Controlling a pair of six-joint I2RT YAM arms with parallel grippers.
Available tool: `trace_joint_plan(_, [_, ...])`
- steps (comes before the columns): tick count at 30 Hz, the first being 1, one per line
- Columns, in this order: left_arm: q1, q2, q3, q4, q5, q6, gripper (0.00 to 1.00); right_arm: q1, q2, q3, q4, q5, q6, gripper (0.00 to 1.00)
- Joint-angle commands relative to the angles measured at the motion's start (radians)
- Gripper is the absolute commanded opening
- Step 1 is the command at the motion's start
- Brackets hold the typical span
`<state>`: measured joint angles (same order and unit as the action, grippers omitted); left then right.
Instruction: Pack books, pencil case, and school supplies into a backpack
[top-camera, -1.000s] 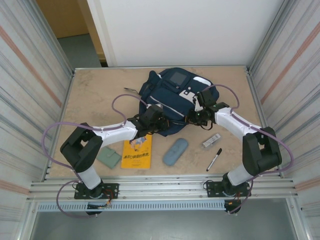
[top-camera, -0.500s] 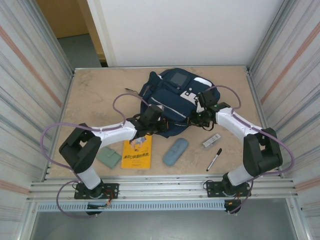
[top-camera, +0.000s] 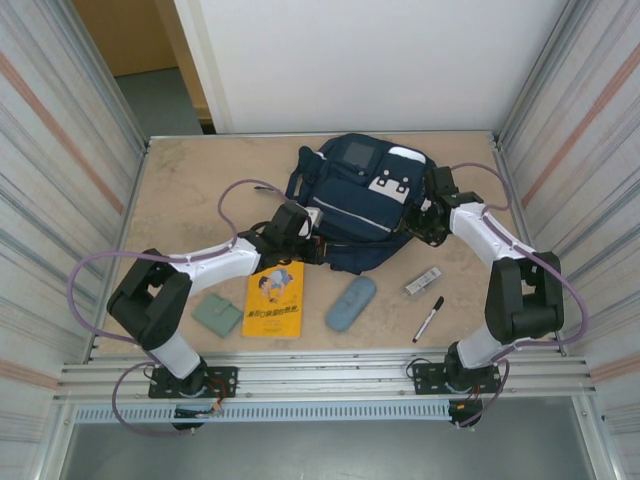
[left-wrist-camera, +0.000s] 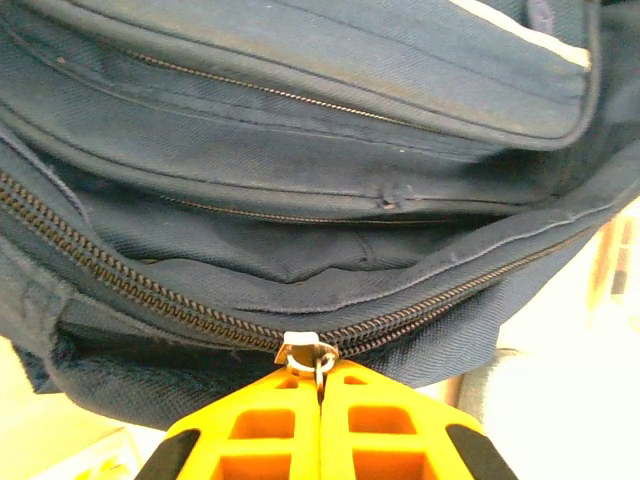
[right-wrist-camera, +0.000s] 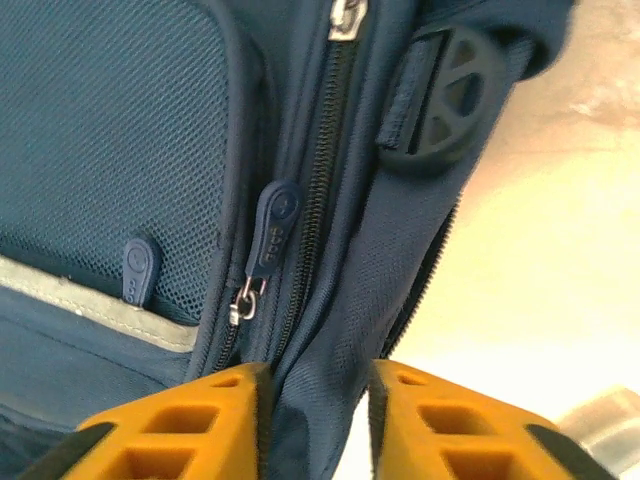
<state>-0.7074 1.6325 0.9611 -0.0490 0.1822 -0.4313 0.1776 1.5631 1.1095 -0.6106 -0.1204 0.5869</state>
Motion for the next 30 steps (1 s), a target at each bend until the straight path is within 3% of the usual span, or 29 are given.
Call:
trace_joint_plan(1, [-0.021,-0.010,0.043,0.003,0.109,0.049,0.00,0.032,-0.019,0.054,-0.150,0.101,0.140,0.41])
trace_joint_plan(3, [-0.037,0.002,0.050,0.001,0.116,0.050,0.00,0.065,-0.056,0.030,-0.196,0.125,0.247,0.57])
trace_joint_plan(7, [-0.050,0.011,0.046,0.020,0.152,0.018,0.00,0.162,-0.148,-0.046,-0.208,0.106,0.455,0.72])
trace_joint_plan(13, [-0.079,0.027,0.070,0.054,0.194,0.003,0.00,0.222,-0.148,-0.071,-0.104,-0.109,0.669,0.73])
trace_joint_plan(18, [-0.106,0.065,0.069,0.147,0.208,-0.051,0.00,0.241,-0.059,-0.023,-0.068,-0.095,0.717,0.73])
trace_joint_plan(21, [-0.106,0.065,0.034,0.248,0.219,-0.101,0.00,0.230,0.042,0.019,-0.023,-0.127,0.666,0.60])
trace_joint_plan(24, [-0.100,0.044,0.027,0.243,0.167,-0.099,0.00,0.218,0.137,0.100,-0.075,-0.190,0.544,0.38])
trace_joint_plan(25, [-0.091,0.035,0.029,0.224,0.163,-0.092,0.00,0.217,0.144,0.102,-0.078,-0.186,0.523,0.27])
trace_joint_plan(30, [-0.048,-0.025,-0.026,0.163,0.093,-0.075,0.00,0.186,0.167,0.156,-0.071,-0.112,0.334,0.08])
